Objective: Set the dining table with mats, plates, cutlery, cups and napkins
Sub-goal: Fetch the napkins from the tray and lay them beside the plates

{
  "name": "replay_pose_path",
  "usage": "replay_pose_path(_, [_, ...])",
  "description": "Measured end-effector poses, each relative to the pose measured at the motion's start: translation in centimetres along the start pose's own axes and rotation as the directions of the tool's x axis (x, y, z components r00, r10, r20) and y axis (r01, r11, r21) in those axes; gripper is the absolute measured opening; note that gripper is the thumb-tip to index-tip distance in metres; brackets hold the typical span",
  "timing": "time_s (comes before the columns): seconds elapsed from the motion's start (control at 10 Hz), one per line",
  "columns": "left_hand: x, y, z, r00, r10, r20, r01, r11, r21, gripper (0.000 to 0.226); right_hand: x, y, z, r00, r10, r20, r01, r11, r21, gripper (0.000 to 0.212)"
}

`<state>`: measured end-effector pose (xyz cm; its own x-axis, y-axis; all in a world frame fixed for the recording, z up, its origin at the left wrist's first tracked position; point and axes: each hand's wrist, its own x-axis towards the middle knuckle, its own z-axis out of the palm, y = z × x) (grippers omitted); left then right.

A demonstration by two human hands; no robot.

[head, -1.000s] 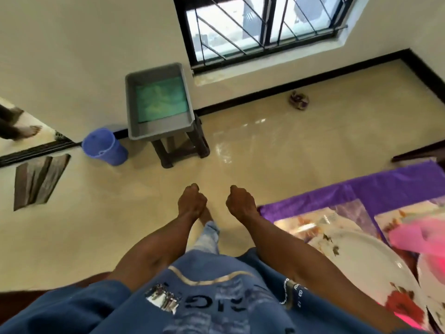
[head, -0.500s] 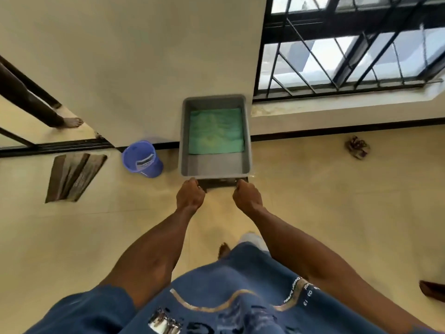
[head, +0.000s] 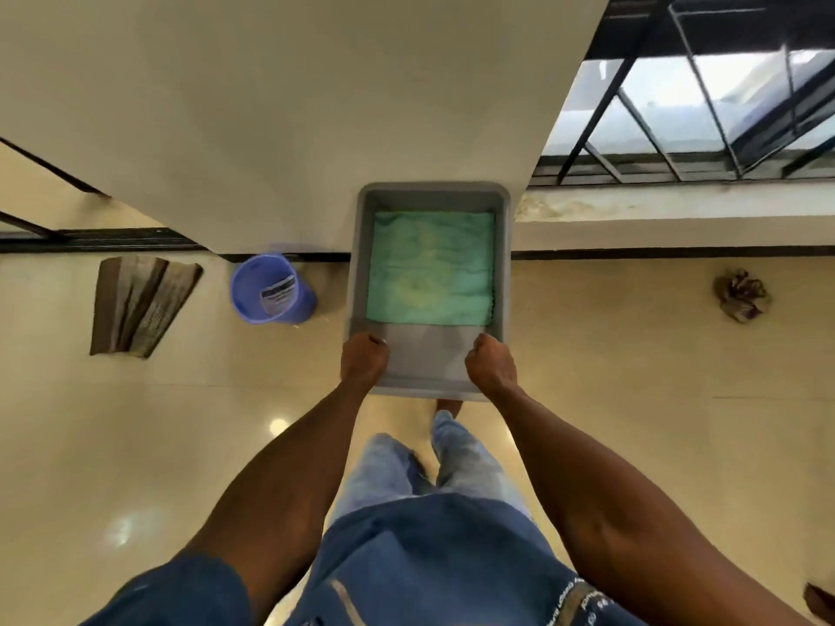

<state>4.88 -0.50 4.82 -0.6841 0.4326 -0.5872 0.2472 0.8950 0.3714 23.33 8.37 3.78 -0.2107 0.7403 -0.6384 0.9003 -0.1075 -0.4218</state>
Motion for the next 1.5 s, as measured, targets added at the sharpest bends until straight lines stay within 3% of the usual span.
replay_pose_path(0.1, [3.1,1.8,0.6,0.992,-0.123,0.039,0.127,0.982,-0.140,0.033,3.1,-0.1,0.1,0.999,0.037,0.034,-0.038,0.999,0.022,0.027])
replay_pose_path(0.3, [12.3,-0.2,5.5,0.878,-0.300,0.373,0.466,0.716,-0.520,0.044,8.8,0.1,1.8,0.989,0.146,0.024,-0.148,0.980,0.136,0.036])
replay_pose_path(0.4, [14.5,0.3,7.5,0.791,-0.461,0.402,0.610,0.642,-0.464,0.042,11.2,0.1,3.4,0.989,0.143,0.041,-0.148,0.980,0.133,0.041])
replay_pose_path(0.5, [15.5,0.3,8.5,0.873,-0.471,0.130,0.484,0.797,-0.361,0.044,12.6,0.4,5.0,0.995,0.078,0.069,-0.076,0.997,-0.029,0.054])
replay_pose_path(0.6, [16.1,0.2,9.8,0.798,-0.585,0.145,0.536,0.578,-0.616,0.043,13.7,0.3,5.9,0.984,0.003,0.176,0.042,0.967,-0.251,0.065])
replay_pose_path(0.7, [17.0,-0.1,10.4,0.753,-0.649,0.107,0.554,0.537,-0.636,0.039,14.6,-0.2,6.2,0.969,0.037,0.245,0.058,0.928,-0.369,0.075])
replay_pose_path(0.8, [17.5,-0.4,10.5,0.798,-0.602,-0.012,0.515,0.692,-0.505,0.038,15.1,-0.6,6.6,0.963,0.054,0.262,0.061,0.910,-0.411,0.075])
replay_pose_path(0.9, [15.1,1.2,8.7,0.835,-0.530,-0.146,0.355,0.722,-0.594,0.027,14.8,-1.1,6.7,0.978,0.057,0.202,0.025,0.924,-0.381,0.075])
replay_pose_path(1.0, [13.5,2.1,8.4,0.944,-0.211,-0.253,0.085,0.899,-0.430,0.016,13.8,-1.8,7.2,0.998,0.017,0.060,0.001,0.961,-0.277,0.066])
replay_pose_path(1.1, [12.4,3.5,7.5,0.969,-0.136,-0.207,0.016,0.867,-0.498,0.009,12.8,-3.0,7.3,0.999,0.053,0.007,-0.052,0.995,-0.079,0.058])
replay_pose_path(1.2, [12.5,4.5,6.5,0.975,-0.208,-0.081,0.094,0.714,-0.694,0.010,12.3,-4.3,6.9,1.000,0.004,0.008,-0.004,1.000,-0.007,0.056])
replay_pose_path(1.3, [12.4,5.6,5.5,0.993,-0.119,0.008,0.085,0.660,-0.747,0.028,11.7,-5.2,6.6,0.999,-0.025,0.026,0.025,1.000,-0.004,0.056])
replay_pose_path(1.4, [12.5,6.6,4.3,0.995,-0.081,0.064,0.102,0.688,-0.719,0.023,11.1,-6.3,5.7,1.000,0.003,-0.016,-0.002,0.996,0.094,0.056])
replay_pose_path(1.5, [12.6,8.0,2.1,0.978,-0.102,0.183,0.204,0.670,-0.714,0.017,10.4,-7.3,4.6,0.997,-0.076,0.027,0.072,0.990,0.117,0.066])
